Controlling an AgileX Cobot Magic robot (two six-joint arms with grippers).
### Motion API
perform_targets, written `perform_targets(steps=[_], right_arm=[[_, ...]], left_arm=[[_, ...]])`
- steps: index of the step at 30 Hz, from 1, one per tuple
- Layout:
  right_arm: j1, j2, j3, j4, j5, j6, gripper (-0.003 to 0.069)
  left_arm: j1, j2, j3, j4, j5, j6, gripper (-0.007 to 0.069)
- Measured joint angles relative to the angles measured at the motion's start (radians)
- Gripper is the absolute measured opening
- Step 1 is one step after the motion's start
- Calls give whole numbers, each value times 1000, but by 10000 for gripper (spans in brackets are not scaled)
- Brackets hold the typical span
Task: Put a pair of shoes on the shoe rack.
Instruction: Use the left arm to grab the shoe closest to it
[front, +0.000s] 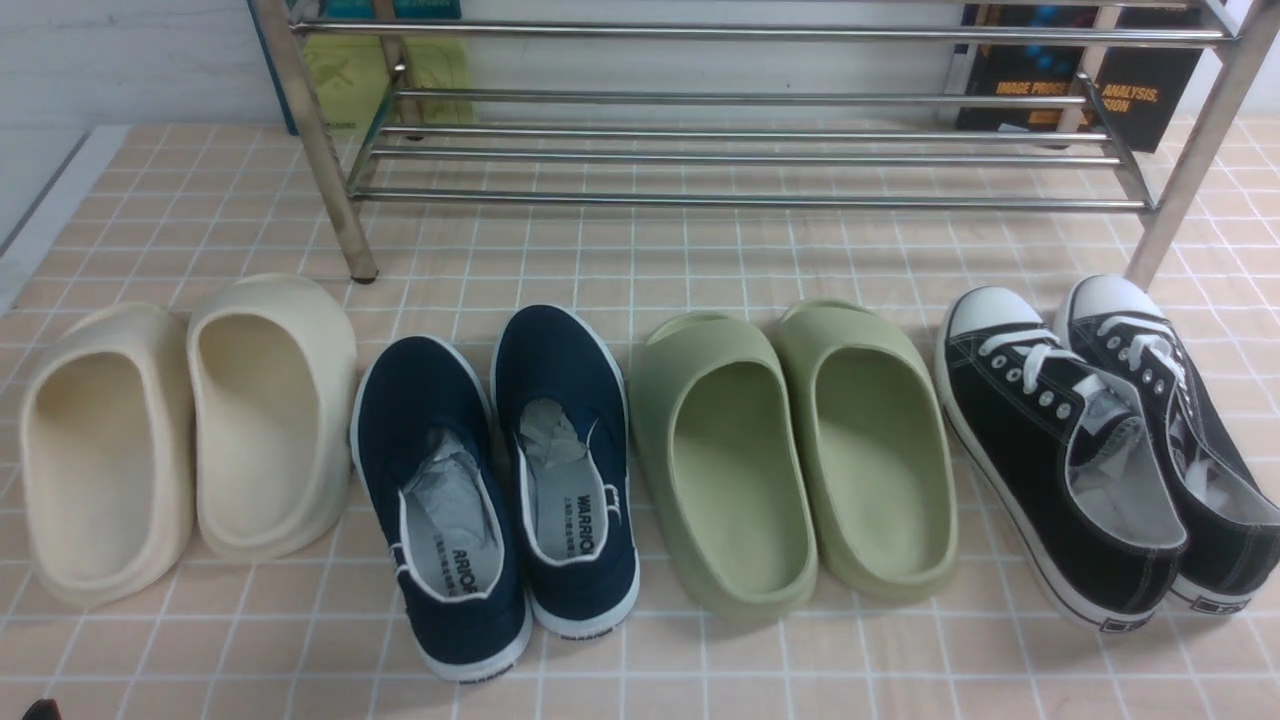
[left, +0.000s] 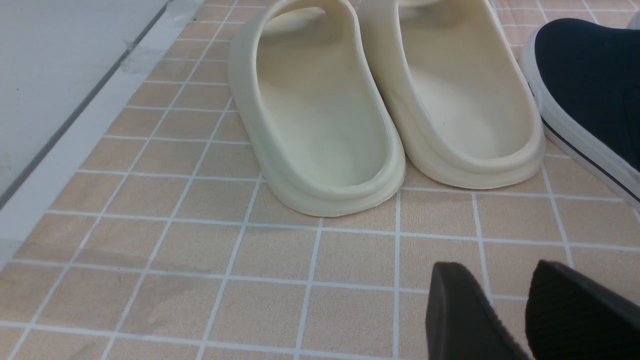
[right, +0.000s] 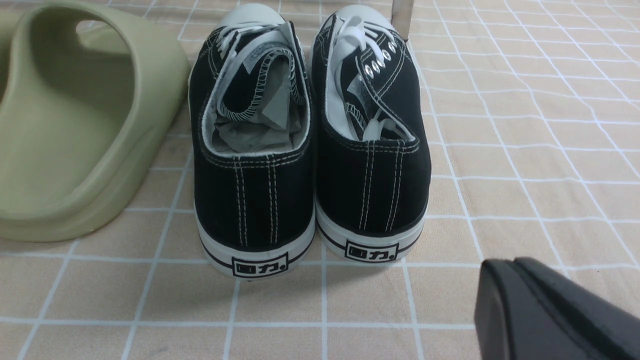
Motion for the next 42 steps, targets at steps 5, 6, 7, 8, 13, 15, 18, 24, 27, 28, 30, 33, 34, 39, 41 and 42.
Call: perform_targets(steps=[5, 6, 7, 8, 13, 15, 18, 24, 27, 28, 30, 33, 34, 39, 41, 42], right_arm=[[0, 0, 0, 0, 0, 0, -4], [0, 0, 0, 0, 0, 0, -4], [0, 0, 0, 0, 0, 0, -4], [0, 0, 0, 0, 0, 0, -4], [0, 0, 0, 0, 0, 0, -4], [0, 0, 0, 0, 0, 0, -4], [0, 0, 0, 0, 0, 0, -4], [0, 0, 0, 0, 0, 0, -4], [0, 0, 0, 0, 0, 0, -4], [0, 0, 0, 0, 0, 0, -4], [0, 0, 0, 0, 0, 0, -4], [0, 0, 0, 0, 0, 0, -4], [0, 0, 0, 0, 0, 0, -4], [0, 0, 0, 0, 0, 0, -4], [0, 0, 0, 0, 1, 0, -4], [0, 0, 0, 0, 1, 0, -4]], left_arm=[[0, 0, 0, 0, 0, 0, 239], [0, 0, 0, 0, 0, 0, 239], [0, 0, 0, 0, 0, 0, 239], [0, 0, 0, 0, 0, 0, 239], [0, 0, 0, 0, 0, 0, 239], [0, 0, 0, 0, 0, 0, 239], [0, 0, 0, 0, 0, 0, 239], [0, 0, 0, 3, 0, 0, 239], [0, 0, 0, -13, -4, -16, 239], [0, 0, 0, -36, -7, -35, 239], [0, 0, 0, -107, -16, -107, 239], [0, 0, 1, -312, -39, -302, 239], [0, 0, 1, -354, -45, -343, 239], [0, 0, 2, -592, -83, -582, 239], [0, 0, 2, -605, -89, -605, 239], [0, 0, 2, -609, -94, -610, 239]])
